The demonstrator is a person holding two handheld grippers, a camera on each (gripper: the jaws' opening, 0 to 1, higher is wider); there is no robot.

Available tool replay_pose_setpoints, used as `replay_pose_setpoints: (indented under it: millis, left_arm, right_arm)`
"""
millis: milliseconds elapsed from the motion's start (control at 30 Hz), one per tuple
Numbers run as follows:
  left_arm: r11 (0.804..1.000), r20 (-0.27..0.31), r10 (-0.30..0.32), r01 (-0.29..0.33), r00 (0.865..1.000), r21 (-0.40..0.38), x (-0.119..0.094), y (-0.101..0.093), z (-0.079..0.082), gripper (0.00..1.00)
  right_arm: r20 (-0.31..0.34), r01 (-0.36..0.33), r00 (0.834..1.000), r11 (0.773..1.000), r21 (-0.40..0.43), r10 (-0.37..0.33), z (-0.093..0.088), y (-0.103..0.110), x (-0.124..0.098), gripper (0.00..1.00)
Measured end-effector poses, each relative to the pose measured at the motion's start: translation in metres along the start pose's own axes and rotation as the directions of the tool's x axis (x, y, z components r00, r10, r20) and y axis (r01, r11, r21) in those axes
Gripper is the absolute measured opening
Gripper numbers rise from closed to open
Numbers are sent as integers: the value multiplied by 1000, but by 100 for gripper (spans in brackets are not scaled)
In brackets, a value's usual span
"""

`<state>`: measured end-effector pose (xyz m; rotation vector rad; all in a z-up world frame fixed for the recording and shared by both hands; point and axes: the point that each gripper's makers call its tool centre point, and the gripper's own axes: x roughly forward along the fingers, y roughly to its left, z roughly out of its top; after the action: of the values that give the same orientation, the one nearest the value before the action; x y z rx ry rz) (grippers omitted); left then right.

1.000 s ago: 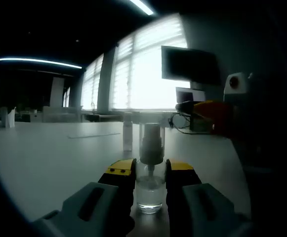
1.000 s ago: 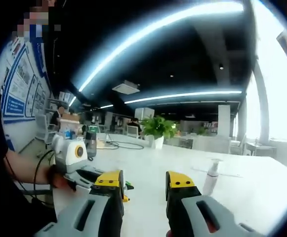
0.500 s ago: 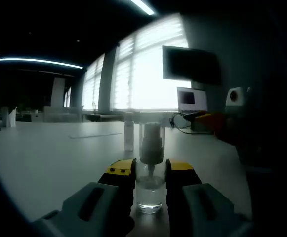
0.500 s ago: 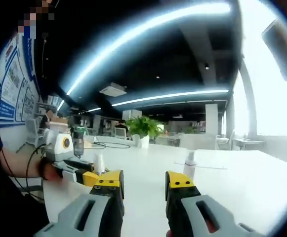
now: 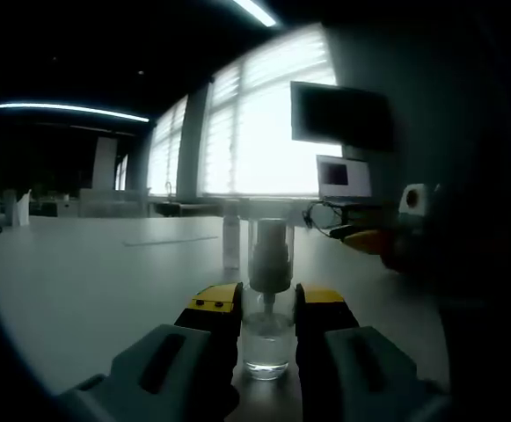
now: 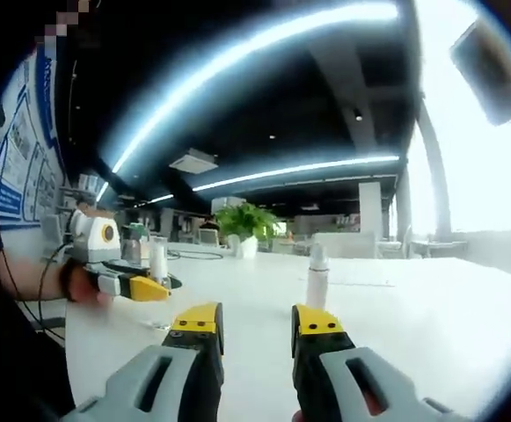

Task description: Clamp pump bottle remove cover press pump head put on cover

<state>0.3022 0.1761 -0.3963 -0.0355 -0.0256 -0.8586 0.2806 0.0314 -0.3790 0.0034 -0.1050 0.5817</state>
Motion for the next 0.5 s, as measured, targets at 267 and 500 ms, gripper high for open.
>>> replay_pose_setpoints:
  millis: [267,500]
  left_arm:
    - [1000,-1,15,-15,1000,-4,0,3,0,15]
    - [999,-3,33,-33,999,-6,-1,8,0,15]
  right_arm:
    - [-16,9,1000,1000,-9,-9,-4,-4,-1,26]
    - [-15,12,1000,1000,11,-11,-5,-8,-1,26]
